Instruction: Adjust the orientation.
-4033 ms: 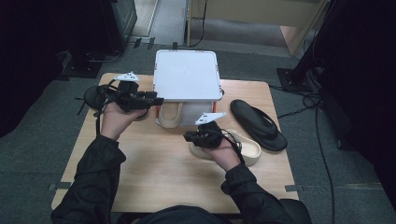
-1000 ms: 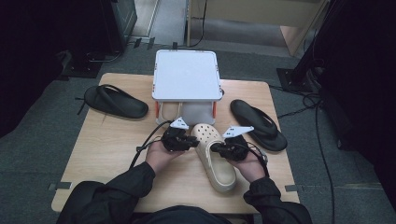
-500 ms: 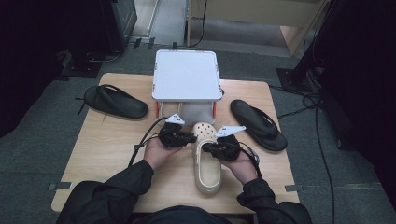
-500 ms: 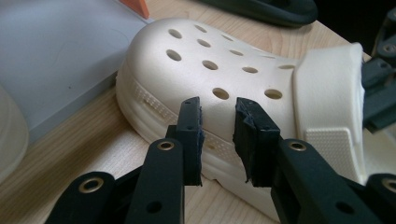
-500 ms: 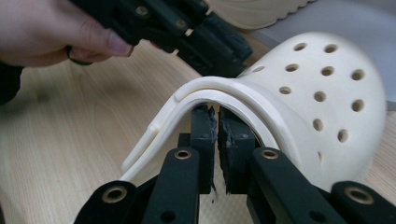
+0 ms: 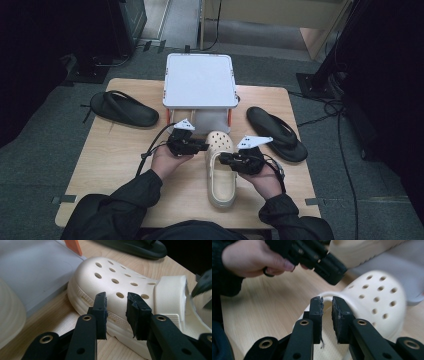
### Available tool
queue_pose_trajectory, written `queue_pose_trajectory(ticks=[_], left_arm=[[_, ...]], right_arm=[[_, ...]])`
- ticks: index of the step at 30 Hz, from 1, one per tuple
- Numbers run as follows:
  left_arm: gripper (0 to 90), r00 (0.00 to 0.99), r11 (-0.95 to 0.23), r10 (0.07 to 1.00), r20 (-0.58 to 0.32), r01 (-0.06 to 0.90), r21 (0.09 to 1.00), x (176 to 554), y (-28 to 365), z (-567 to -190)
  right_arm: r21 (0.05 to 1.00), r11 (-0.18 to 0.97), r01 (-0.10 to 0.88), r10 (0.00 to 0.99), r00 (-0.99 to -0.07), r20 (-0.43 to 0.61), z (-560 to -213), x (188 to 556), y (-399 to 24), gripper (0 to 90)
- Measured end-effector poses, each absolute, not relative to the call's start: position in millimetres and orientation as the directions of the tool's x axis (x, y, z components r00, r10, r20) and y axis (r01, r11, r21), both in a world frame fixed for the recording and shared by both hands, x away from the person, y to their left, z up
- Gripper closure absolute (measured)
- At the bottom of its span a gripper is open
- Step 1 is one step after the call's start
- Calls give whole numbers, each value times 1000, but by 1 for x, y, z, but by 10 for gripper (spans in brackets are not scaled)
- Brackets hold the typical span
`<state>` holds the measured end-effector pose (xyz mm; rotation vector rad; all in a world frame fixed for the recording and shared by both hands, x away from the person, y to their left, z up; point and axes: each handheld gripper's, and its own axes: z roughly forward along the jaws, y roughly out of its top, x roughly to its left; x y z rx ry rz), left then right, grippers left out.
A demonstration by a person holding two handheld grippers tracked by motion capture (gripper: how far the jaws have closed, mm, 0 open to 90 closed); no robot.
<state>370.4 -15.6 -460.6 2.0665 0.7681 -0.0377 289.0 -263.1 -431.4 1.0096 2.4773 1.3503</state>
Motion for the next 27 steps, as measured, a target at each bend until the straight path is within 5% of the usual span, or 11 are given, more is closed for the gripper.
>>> queue_pose_trajectory(ticks=[12,27], left_arm=[[642,809,-395,500,-309,530,750,374,-1,-446],[536,809,-382,509,-294,519,765,377,21,-422]], right_arm=[[805,340,485,653,-738,168,-428,295,-283,613],[747,422,513,668,-733,126,-452,307,-279,523]])
